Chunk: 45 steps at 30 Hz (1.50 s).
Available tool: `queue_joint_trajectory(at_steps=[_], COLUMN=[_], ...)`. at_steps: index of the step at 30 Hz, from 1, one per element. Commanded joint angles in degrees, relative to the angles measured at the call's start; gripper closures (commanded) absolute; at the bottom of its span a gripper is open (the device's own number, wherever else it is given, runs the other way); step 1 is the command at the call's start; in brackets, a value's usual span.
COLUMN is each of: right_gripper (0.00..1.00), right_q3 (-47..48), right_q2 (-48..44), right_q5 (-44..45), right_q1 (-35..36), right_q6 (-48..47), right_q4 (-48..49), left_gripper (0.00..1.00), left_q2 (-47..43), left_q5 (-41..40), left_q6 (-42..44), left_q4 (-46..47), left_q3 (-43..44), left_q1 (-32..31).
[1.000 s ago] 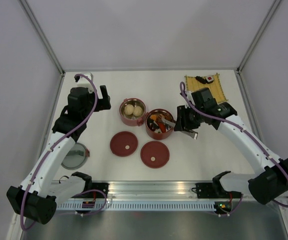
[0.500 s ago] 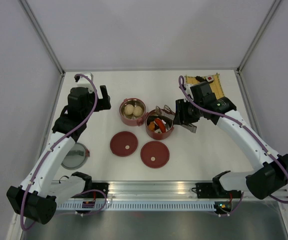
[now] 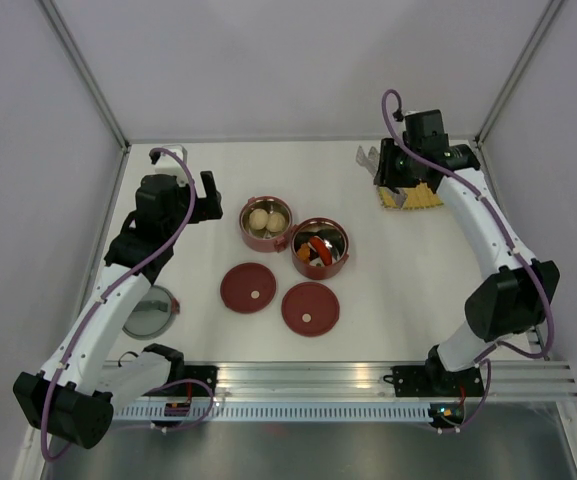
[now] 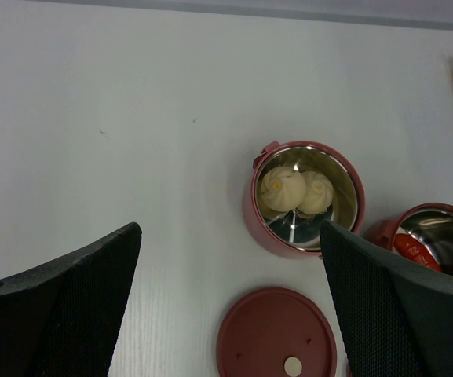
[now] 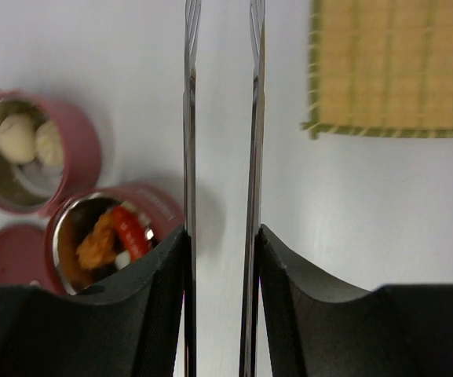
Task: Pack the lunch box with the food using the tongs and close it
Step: Place the fake food in the packing box, then pick up the fake food from the plate.
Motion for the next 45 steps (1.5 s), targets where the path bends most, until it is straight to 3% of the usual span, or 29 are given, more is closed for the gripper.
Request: queue_joint_trajectory(at_steps=[1, 2, 14, 45], right_gripper=[0.55, 0.55, 0.56, 0.56], right_q3=[4.8, 4.89, 14.21, 34.68], right_q2=[3.12, 3.65, 19.91, 39.07], right_q5=[8.92, 12.77, 16.59, 14.83], right_q1=[-4.25, -4.87, -16.56, -16.74], right_q6=[-0.09, 0.17, 4.56, -9.76], right_q4=[3.71, 6.33, 7.85, 2.66], left_gripper=[0.0, 0.0, 0.0, 0.0], left_q2=[-0.8, -0.71, 0.96, 1.84], left_q5=[0.21, 0.21, -1.28, -1.37], left_q6=[-0.05, -0.05, 0.74, 1.18], left_q4=[0.82, 0.73, 0.73, 0.73], left_q3=[1.43, 1.43, 1.43, 1.25], left_q1=[0.11, 0.2, 0.2, 0.2])
